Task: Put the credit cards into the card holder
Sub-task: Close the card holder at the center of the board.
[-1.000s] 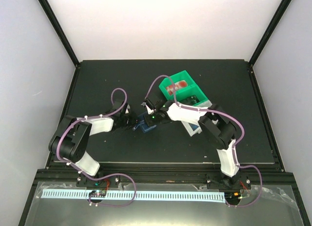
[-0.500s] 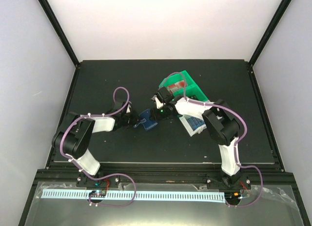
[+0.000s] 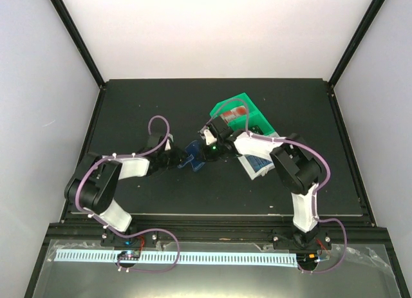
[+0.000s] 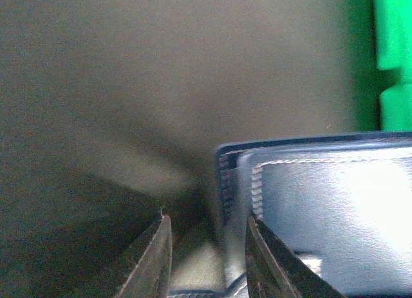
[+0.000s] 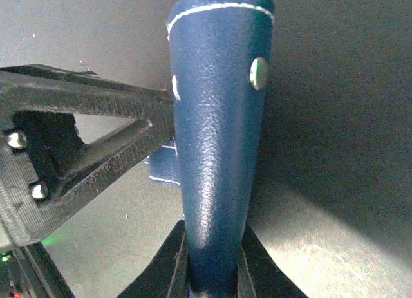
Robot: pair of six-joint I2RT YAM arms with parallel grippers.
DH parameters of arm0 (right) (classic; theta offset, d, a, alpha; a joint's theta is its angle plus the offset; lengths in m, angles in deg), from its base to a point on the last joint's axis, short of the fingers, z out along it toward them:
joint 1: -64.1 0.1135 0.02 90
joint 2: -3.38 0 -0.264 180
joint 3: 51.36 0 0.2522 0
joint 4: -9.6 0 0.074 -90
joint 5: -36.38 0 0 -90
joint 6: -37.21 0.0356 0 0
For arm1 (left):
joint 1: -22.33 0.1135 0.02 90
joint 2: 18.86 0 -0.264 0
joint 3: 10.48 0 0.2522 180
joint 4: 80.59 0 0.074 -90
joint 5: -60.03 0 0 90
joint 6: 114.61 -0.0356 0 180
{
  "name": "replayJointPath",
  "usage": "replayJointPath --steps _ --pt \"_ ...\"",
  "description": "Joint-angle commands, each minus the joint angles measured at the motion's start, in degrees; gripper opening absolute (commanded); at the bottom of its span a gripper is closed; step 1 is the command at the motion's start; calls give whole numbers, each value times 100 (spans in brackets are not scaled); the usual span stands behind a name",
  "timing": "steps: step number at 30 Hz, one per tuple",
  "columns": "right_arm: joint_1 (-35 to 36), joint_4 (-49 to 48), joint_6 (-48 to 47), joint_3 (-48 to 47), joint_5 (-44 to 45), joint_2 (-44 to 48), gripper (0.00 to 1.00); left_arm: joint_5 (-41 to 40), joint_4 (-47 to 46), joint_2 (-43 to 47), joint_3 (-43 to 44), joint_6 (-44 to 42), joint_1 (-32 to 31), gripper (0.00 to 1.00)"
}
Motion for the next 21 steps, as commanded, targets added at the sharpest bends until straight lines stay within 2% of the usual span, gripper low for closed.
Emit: replayJointPath --steps 1,3,6,12,16,19,21 --pt "50 113 -237 65 924 680 1 -212 1104 555 -270 -249 -23 42" --pt "54 522 -441 40 1445 905 1 -196 1266 977 -233 -336 -23 55" --pt "53 1364 -627 -75 2571 1149 1 -122 1432 1539 -237 -396 -23 63" --pt "114 2312 -677 -39 4177 1682 1 -261 1909 2543 -287 -476 -23 66" --pt "339 2875 -567 -208 4799 1563 1 -239 2097 2822 -293 -506 -23 66" --pt "513 3006 -444 -225 4889 1354 1 -140 2160 2919 -302 -476 -23 66" --pt "554 2833 -401 -140 4557 1293 1 -97 2169 2952 -325 -458 -23 67"
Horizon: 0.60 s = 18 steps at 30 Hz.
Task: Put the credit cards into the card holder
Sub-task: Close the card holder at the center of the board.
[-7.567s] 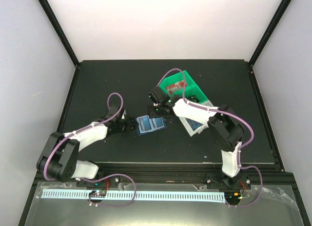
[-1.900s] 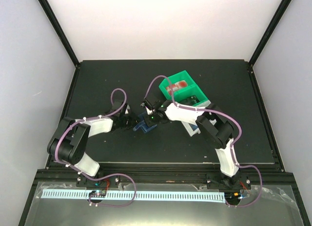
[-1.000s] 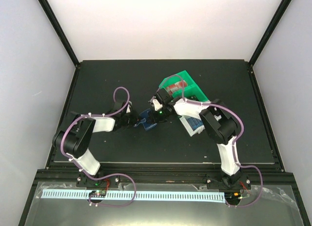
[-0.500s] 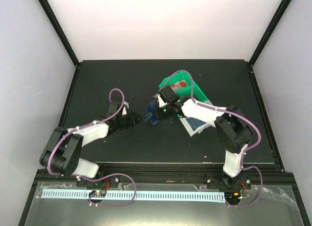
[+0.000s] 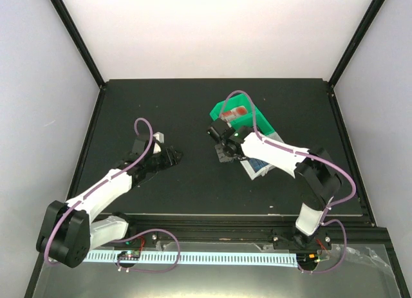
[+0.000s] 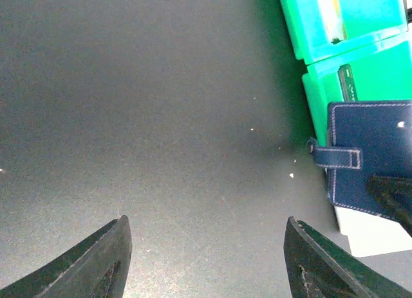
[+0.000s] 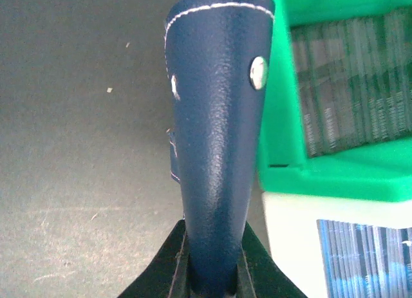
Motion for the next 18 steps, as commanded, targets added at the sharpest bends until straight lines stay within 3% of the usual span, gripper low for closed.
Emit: replayJointPath --steps 1,6,15,18 --pt "146 19 125 33 -35 -159 1 79 250 133 -62 -62 -18 67" --pt "173 -541 217 335 -1097 -149 1 221 193 104 -215 33 -18 69" --pt "878 126 164 -171 387 -754 1 -375 529 288 -220 475 -18 72" --pt "1113 245 193 -260 629 -895 7 -721 772 446 -110 667 12 72"
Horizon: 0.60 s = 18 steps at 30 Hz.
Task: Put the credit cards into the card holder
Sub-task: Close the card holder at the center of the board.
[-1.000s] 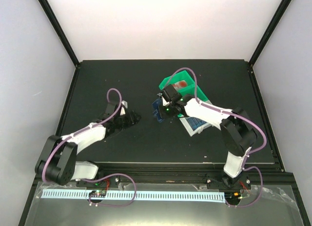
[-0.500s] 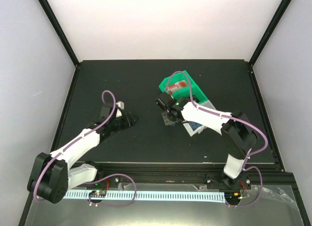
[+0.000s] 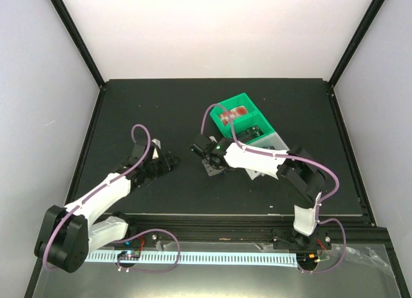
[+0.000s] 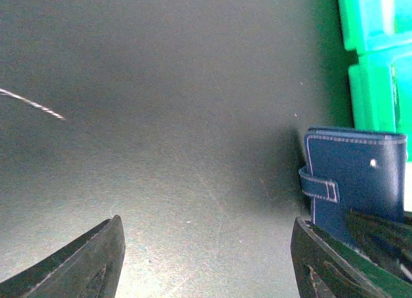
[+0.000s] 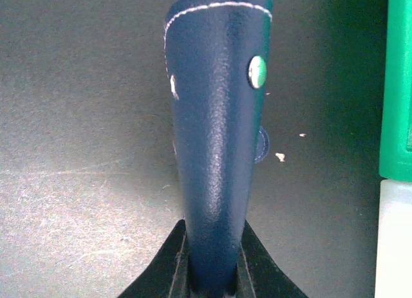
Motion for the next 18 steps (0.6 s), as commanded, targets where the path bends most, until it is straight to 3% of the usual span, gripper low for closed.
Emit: replayJointPath --steps 1,6,18 --pt "335 252 85 -210 632 -255 10 -648 481 328 213 383 27 73" --pt "615 233 194 -349 375 -332 31 -893 727 695 429 502 158 74" --pt "865 -559 69 -106 -1227 -123 54 -438 898 771 468 297 280 78"
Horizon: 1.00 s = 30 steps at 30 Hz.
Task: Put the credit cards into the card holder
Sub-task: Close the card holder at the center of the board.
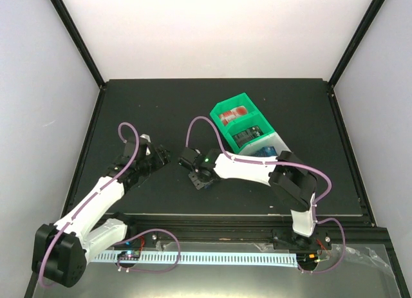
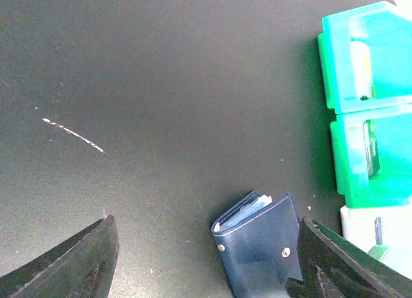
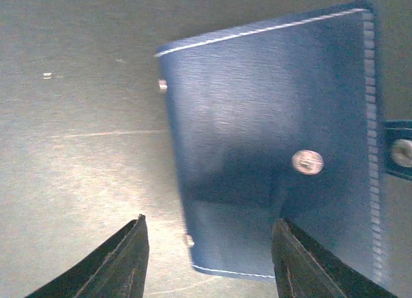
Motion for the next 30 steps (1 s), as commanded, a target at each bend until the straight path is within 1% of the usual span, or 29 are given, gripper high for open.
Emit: replayJointPath --steps 1,6,8,11,14,17,20,22,27,28,30 --pt "17 -511 -27 148 -831 263 55 360 92 -46 78 -107 54 79" --pt "-137 -1057 106 549 -958 1031 55 1114 -250 -249 -54 -359 49 80" --pt "-281 -1257 157 763 -787 1389 55 1321 -338 -373 -78 -434 25 80" --pt "-534 -1265 74 970 -360 1715 54 1429 -522 -611 -149 -420 -178 80" --pt "-881 -1118 -361 985 -285 1647 53 1338 -635 -879 -186 -175 -481 78" --pt "-1054 -789 -1247 764 -343 1236 51 876 -753 -941 -289 280 -801 77" --pt "-1227 -742 -1666 684 -580 972 48 524 -847 -1128 -319 653 -1065 77" --pt "-1322 -773 -1713 619 -788 831 43 489 -913 -1379 -293 783 -1193 77" --pt "-1373 -934 -1625 553 -1037 703 21 527 -1147 -1894 -253 885 -1456 76" --pt "-1375 -968 -1608 558 -1099 703 18 530 -1166 -2005 -244 885 -1482 76" --pt "-1379 -1032 -1579 595 -1178 711 16 528 -1195 -2093 -226 876 -1528 76"
